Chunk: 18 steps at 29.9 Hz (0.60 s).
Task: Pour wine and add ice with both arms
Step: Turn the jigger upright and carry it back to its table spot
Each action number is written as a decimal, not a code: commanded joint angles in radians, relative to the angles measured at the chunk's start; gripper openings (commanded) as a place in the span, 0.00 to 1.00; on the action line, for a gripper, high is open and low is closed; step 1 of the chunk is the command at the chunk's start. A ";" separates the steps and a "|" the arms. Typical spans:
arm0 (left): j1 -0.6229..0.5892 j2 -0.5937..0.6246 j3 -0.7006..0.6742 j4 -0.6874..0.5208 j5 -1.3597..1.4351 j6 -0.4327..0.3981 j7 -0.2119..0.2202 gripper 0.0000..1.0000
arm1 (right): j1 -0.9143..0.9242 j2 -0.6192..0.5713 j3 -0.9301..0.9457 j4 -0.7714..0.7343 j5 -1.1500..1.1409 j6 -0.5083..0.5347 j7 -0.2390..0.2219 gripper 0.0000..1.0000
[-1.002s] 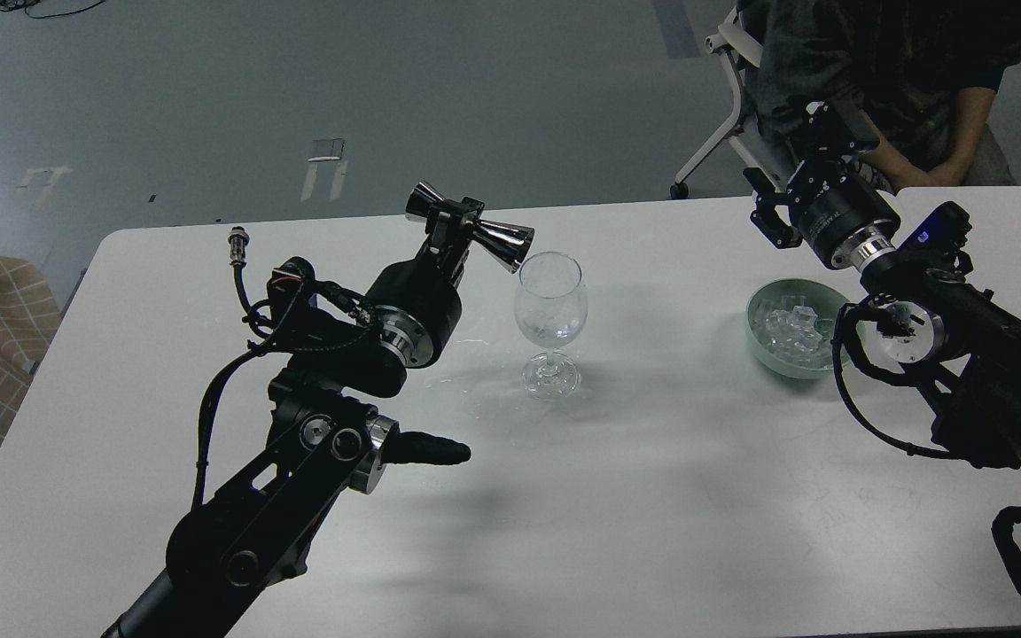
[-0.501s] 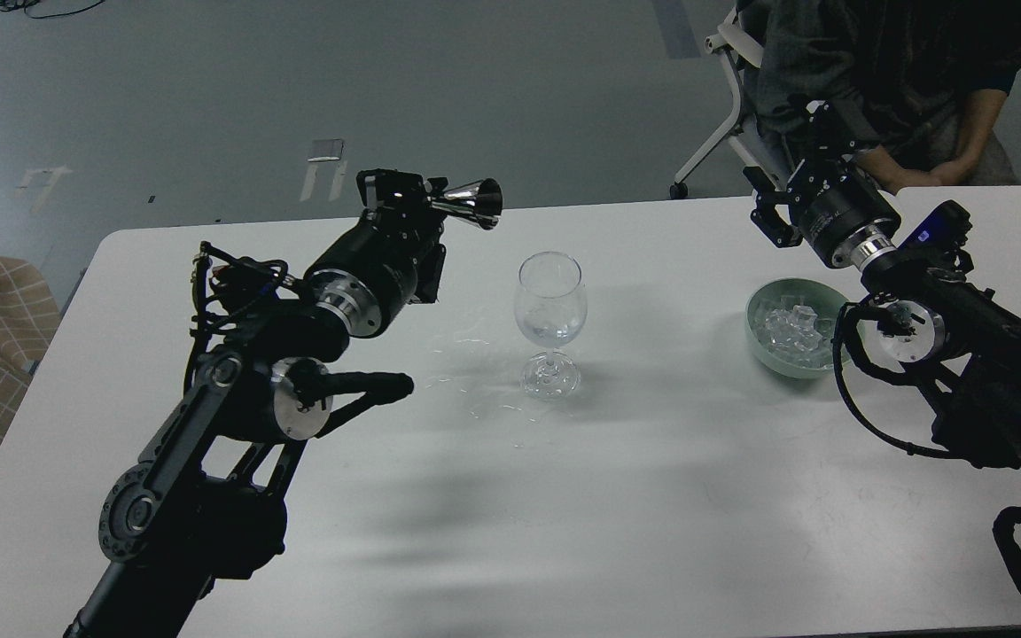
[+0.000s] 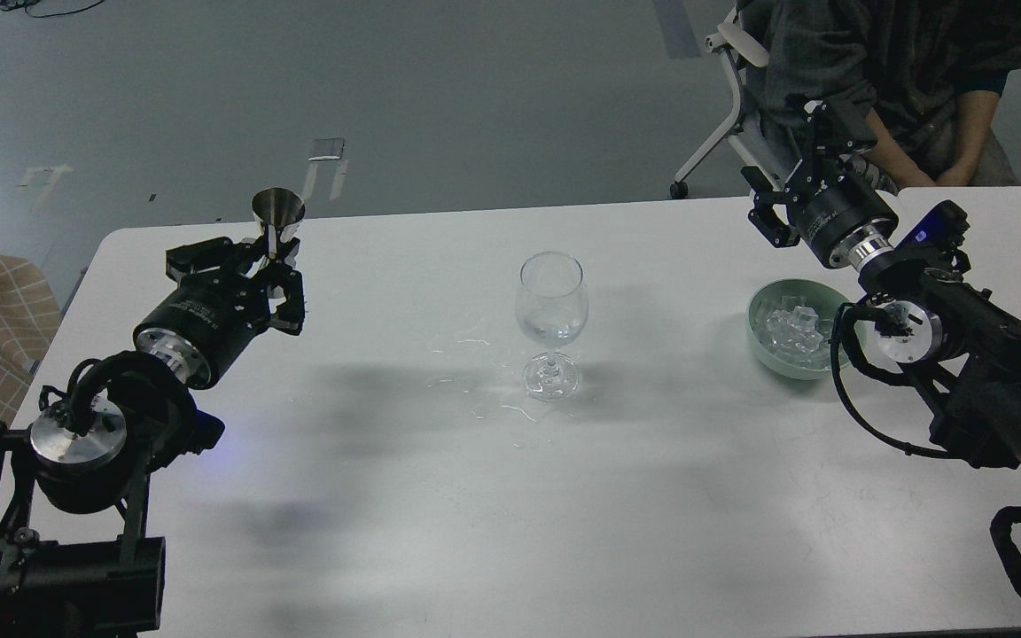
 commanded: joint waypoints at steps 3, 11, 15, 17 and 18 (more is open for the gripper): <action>0.035 -0.035 -0.069 0.132 -0.024 -0.155 0.000 0.04 | -0.001 0.002 0.000 0.000 -0.002 0.000 0.000 1.00; 0.039 -0.035 -0.074 0.401 -0.024 -0.385 -0.044 0.06 | 0.004 -0.002 0.000 0.000 -0.002 0.000 -0.001 1.00; 0.039 -0.035 -0.074 0.459 -0.024 -0.450 -0.048 0.09 | 0.001 -0.007 -0.002 0.000 0.000 0.000 -0.001 1.00; 0.038 -0.035 -0.077 0.464 -0.025 -0.455 -0.050 0.10 | -0.001 -0.007 -0.002 -0.001 -0.002 0.000 -0.001 1.00; 0.038 -0.035 -0.077 0.466 -0.025 -0.455 -0.050 0.10 | -0.001 -0.007 -0.002 -0.001 -0.002 -0.002 -0.001 1.00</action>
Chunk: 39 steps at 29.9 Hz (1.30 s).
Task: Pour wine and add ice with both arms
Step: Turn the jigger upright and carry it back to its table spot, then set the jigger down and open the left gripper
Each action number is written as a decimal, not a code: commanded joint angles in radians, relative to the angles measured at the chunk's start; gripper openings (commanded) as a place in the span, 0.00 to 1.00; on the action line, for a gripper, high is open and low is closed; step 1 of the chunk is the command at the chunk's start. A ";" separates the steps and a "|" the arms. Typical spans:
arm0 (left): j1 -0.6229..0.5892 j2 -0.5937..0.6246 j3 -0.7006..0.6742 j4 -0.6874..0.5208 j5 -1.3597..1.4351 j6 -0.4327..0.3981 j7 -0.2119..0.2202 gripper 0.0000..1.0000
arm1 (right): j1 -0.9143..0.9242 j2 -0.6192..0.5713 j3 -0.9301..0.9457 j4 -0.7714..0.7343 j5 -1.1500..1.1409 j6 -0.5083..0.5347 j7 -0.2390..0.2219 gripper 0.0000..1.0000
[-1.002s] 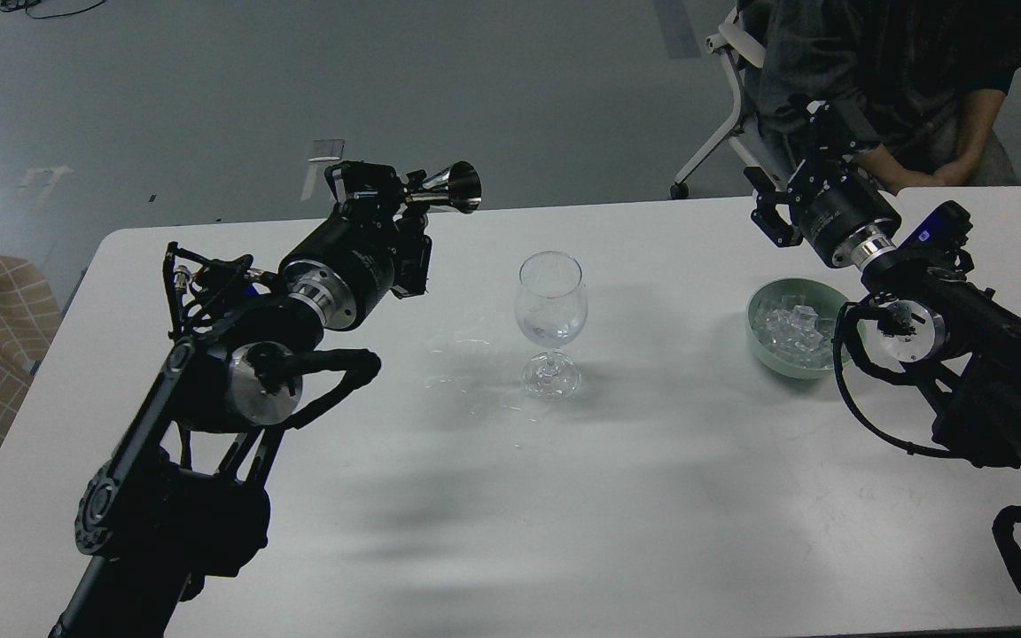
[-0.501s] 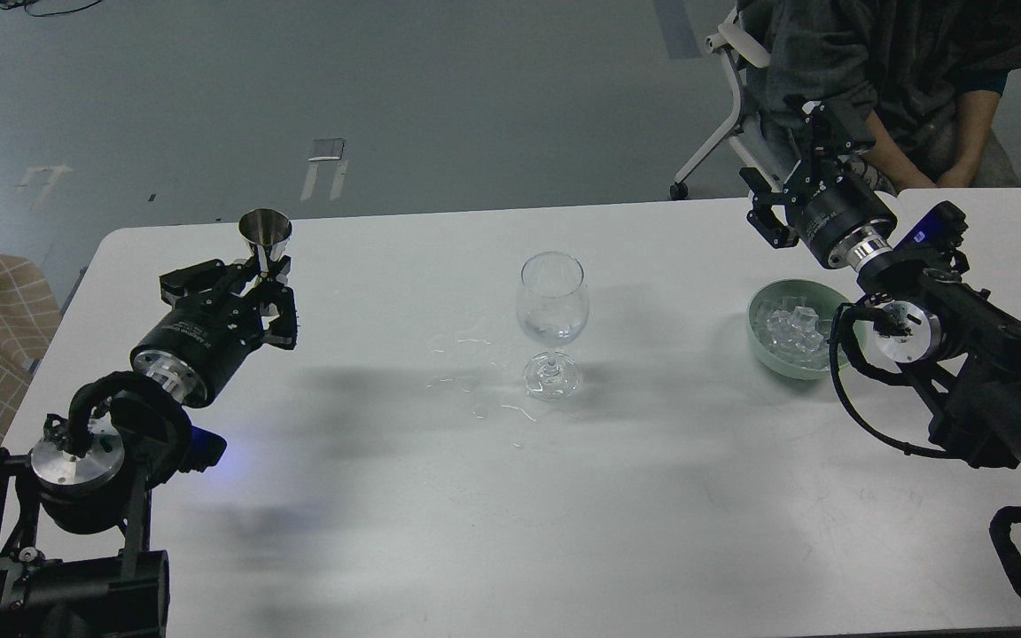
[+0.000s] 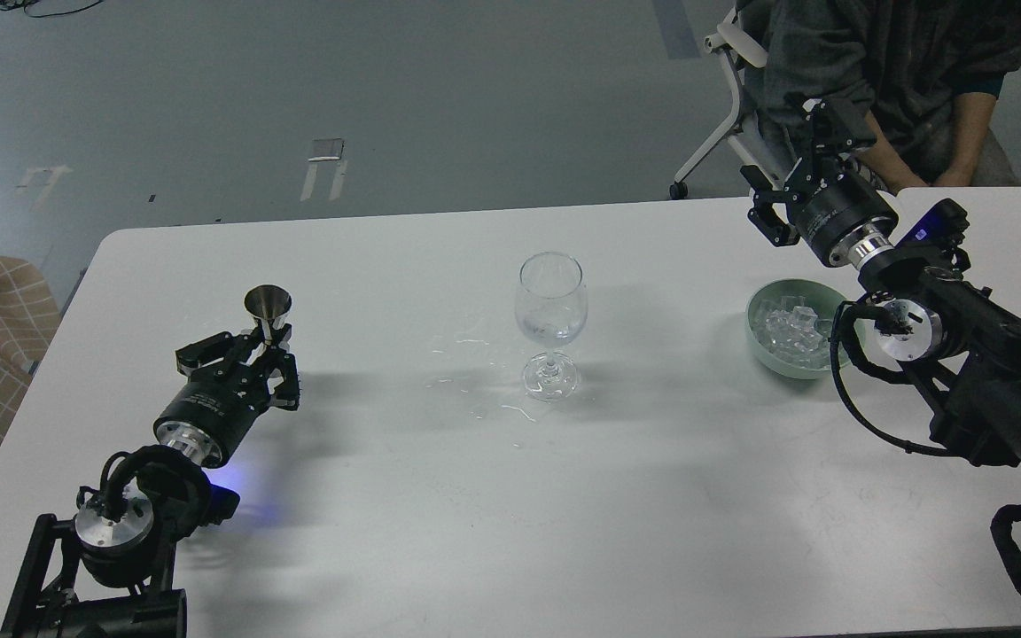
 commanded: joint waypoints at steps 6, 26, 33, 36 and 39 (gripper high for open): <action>-0.006 0.002 -0.009 0.023 -0.026 -0.008 -0.003 0.14 | -0.003 0.004 0.000 0.000 0.001 -0.001 0.000 1.00; -0.020 0.037 -0.058 0.089 -0.028 -0.002 -0.002 0.23 | -0.003 0.002 0.000 -0.001 0.000 -0.001 0.002 1.00; -0.022 0.037 -0.055 0.100 -0.026 0.002 -0.002 0.32 | -0.001 0.002 0.000 0.000 0.000 -0.001 0.000 1.00; -0.022 0.038 -0.051 0.100 -0.025 0.004 -0.003 0.39 | -0.003 0.002 0.000 -0.001 0.000 -0.001 0.002 1.00; -0.025 0.038 -0.048 0.100 -0.023 0.013 -0.003 0.45 | -0.003 0.002 0.000 -0.001 0.000 -0.001 0.002 1.00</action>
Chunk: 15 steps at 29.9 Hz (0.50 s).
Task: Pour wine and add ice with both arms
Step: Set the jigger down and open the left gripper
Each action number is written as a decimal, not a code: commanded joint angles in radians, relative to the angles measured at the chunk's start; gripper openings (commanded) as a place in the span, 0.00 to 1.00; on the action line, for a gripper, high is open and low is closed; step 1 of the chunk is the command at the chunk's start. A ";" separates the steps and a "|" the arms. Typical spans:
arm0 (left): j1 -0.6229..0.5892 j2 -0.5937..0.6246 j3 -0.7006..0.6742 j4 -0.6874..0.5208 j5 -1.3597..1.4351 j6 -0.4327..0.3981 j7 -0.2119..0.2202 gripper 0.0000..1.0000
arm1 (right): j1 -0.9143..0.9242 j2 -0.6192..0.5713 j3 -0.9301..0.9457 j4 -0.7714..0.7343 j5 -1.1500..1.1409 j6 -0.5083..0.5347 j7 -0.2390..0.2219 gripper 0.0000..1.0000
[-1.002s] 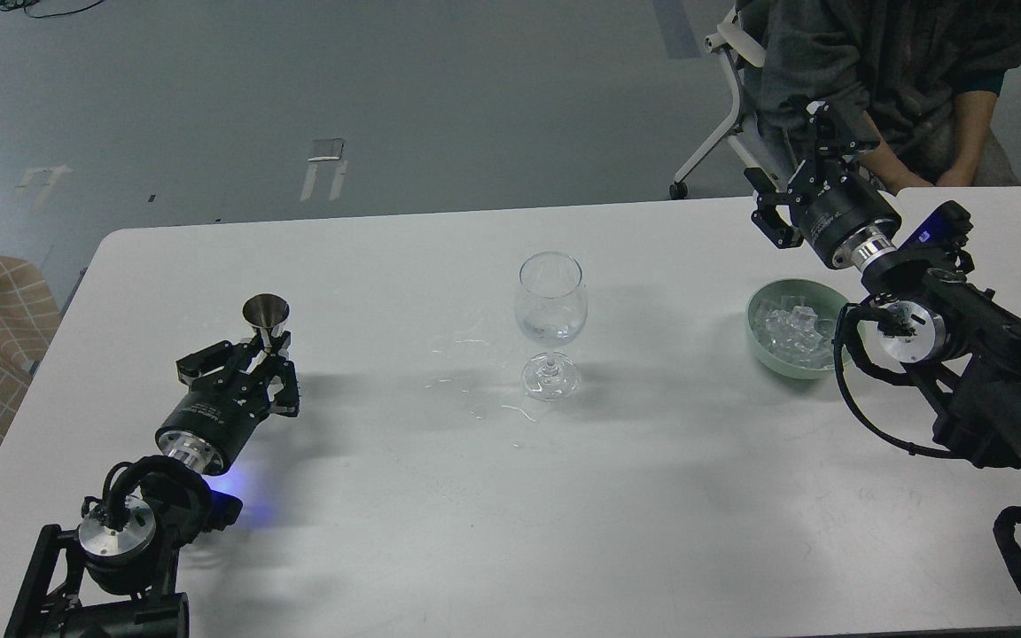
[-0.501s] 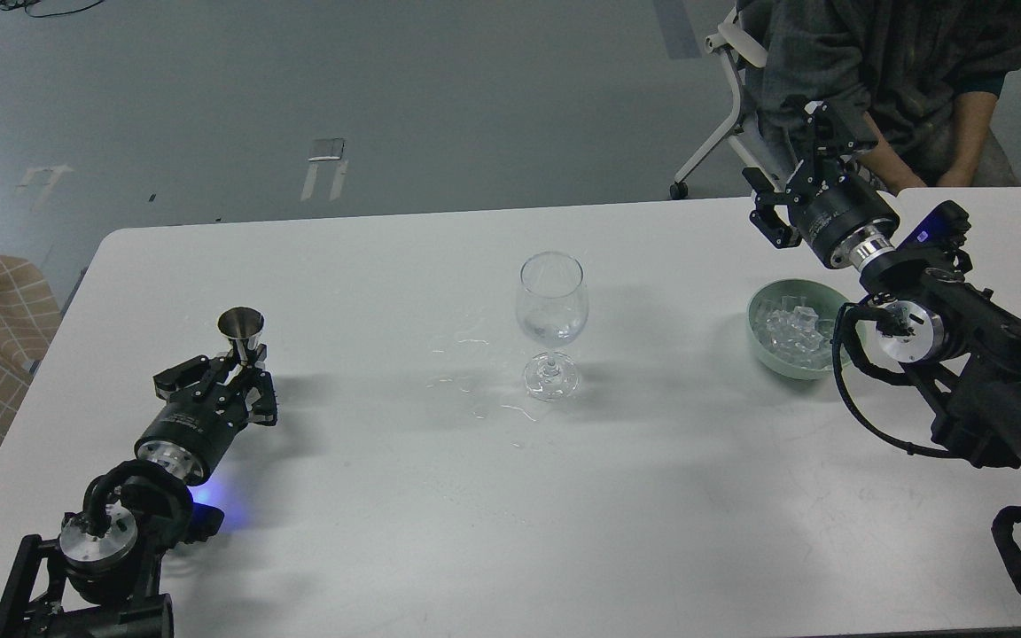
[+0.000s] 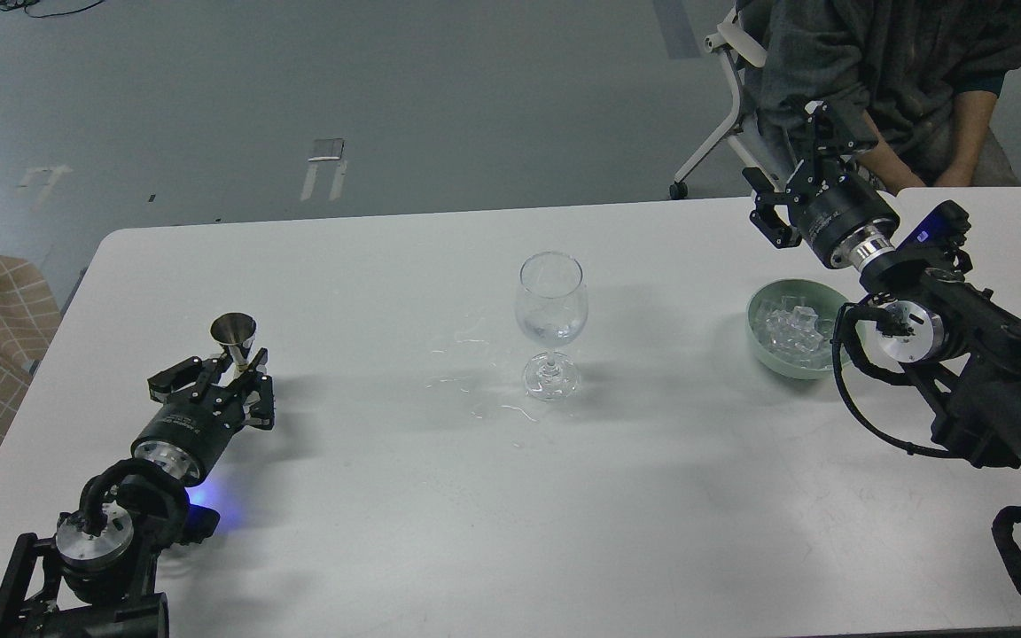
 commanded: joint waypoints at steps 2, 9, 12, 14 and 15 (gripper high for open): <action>-0.005 0.000 0.002 0.000 0.001 0.015 -0.001 0.49 | 0.000 0.000 0.000 -0.001 0.000 0.000 0.000 1.00; -0.006 0.015 0.004 -0.001 0.000 0.023 0.000 0.70 | 0.000 0.000 0.000 -0.001 0.000 0.000 0.000 1.00; -0.005 0.023 0.005 0.001 0.000 0.031 0.000 0.74 | 0.000 0.002 0.000 -0.001 0.000 0.000 0.000 1.00; -0.005 0.028 0.005 0.001 0.000 0.031 0.000 0.78 | 0.000 0.002 0.000 -0.001 0.000 0.000 0.000 1.00; -0.005 0.029 0.007 0.001 0.001 0.032 -0.001 0.83 | 0.000 0.002 0.000 -0.001 0.000 0.000 0.000 1.00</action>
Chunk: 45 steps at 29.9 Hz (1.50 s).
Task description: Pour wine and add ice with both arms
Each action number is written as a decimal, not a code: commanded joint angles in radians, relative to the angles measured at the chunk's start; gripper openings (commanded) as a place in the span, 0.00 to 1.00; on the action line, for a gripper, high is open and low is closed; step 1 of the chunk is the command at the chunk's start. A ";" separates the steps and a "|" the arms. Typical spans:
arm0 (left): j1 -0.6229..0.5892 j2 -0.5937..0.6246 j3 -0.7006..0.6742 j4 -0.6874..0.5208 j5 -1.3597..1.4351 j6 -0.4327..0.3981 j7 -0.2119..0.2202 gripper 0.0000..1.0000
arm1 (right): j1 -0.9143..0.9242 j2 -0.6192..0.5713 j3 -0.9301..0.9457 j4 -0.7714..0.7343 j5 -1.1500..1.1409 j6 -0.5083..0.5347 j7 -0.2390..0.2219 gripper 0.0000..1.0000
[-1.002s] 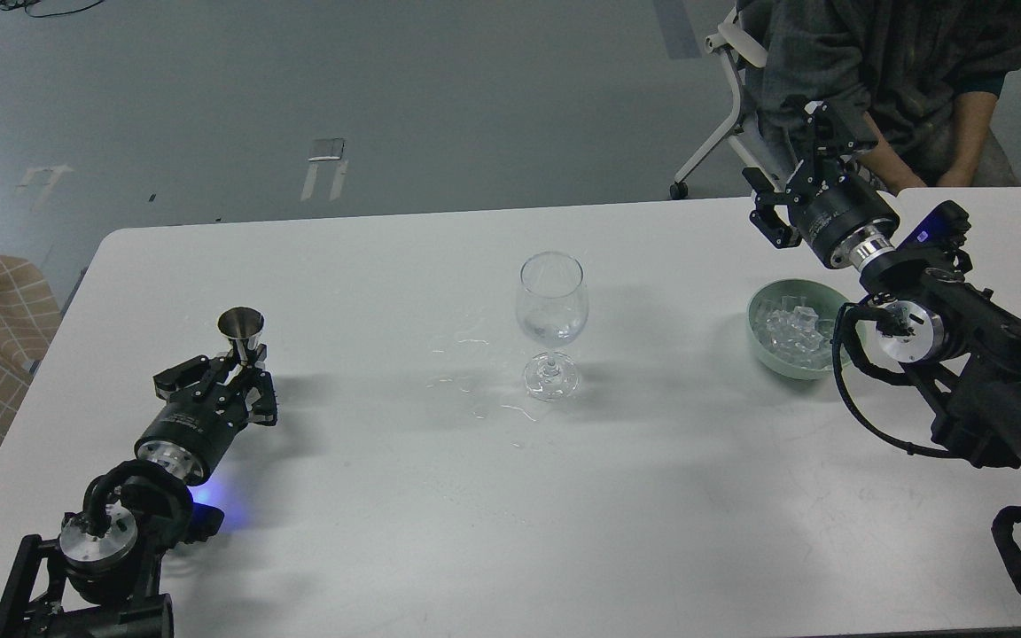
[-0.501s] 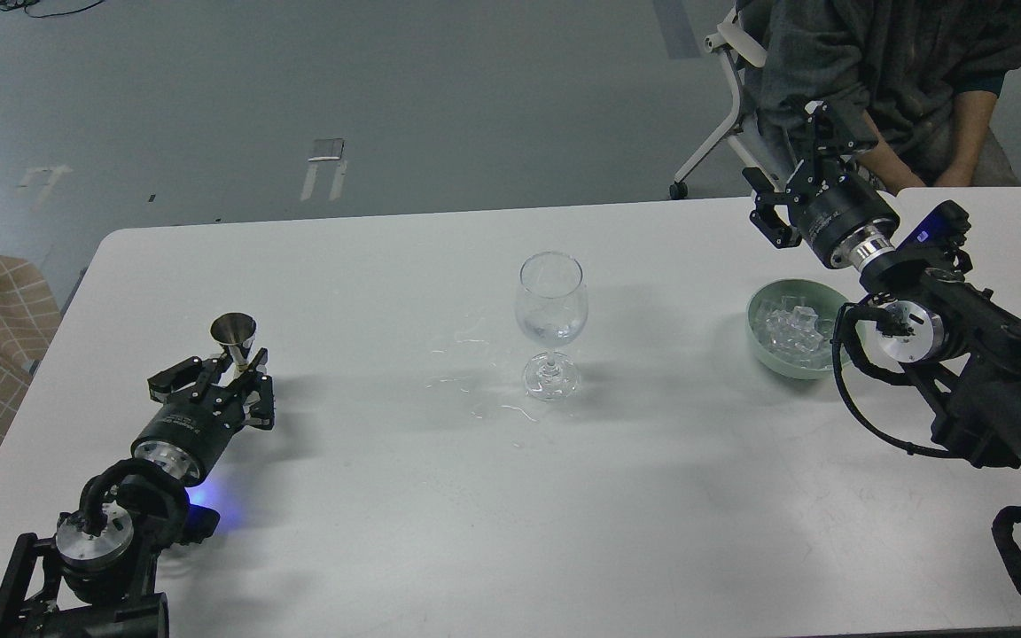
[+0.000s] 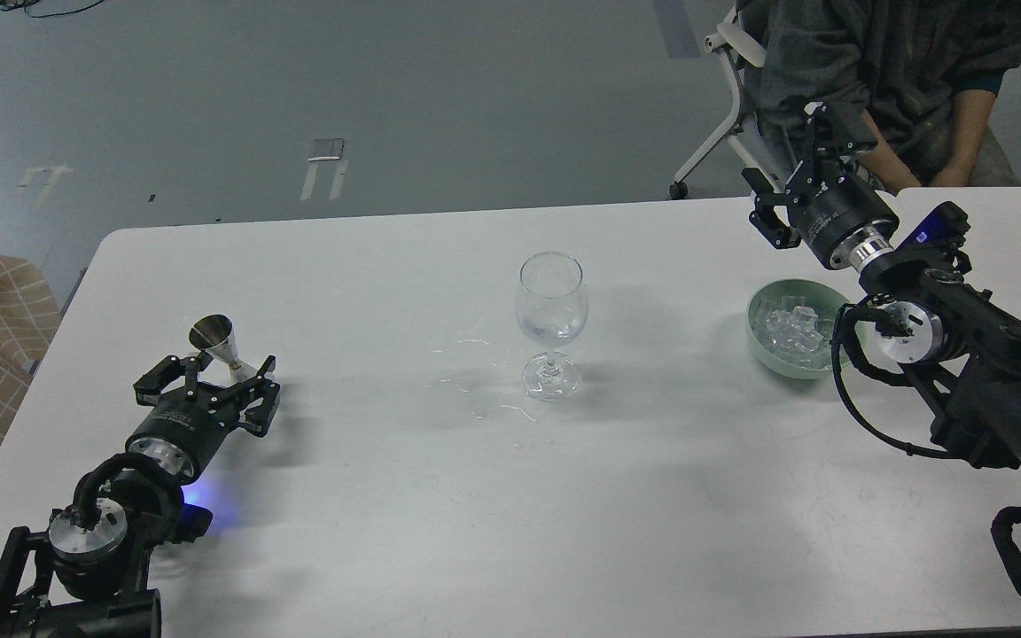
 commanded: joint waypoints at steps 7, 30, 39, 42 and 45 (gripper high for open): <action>0.008 0.029 -0.001 -0.001 -0.002 0.003 0.006 0.96 | -0.001 0.000 0.000 0.000 0.000 0.000 0.000 1.00; 0.175 0.243 -0.026 -0.024 -0.033 -0.319 0.020 0.97 | -0.001 -0.012 0.000 0.014 0.000 0.005 0.000 1.00; 0.150 0.429 -0.026 -0.013 -0.022 -0.319 -0.106 0.97 | -0.020 -0.156 -0.037 0.205 -0.017 -0.023 0.000 1.00; 0.100 0.477 -0.030 -0.016 0.051 -0.319 -0.159 0.97 | -0.018 -0.254 -0.124 0.274 -0.087 -0.057 -0.002 1.00; 0.045 0.507 -0.030 -0.016 0.168 -0.319 -0.218 0.97 | -0.019 -0.339 -0.184 0.354 -0.179 -0.084 -0.002 1.00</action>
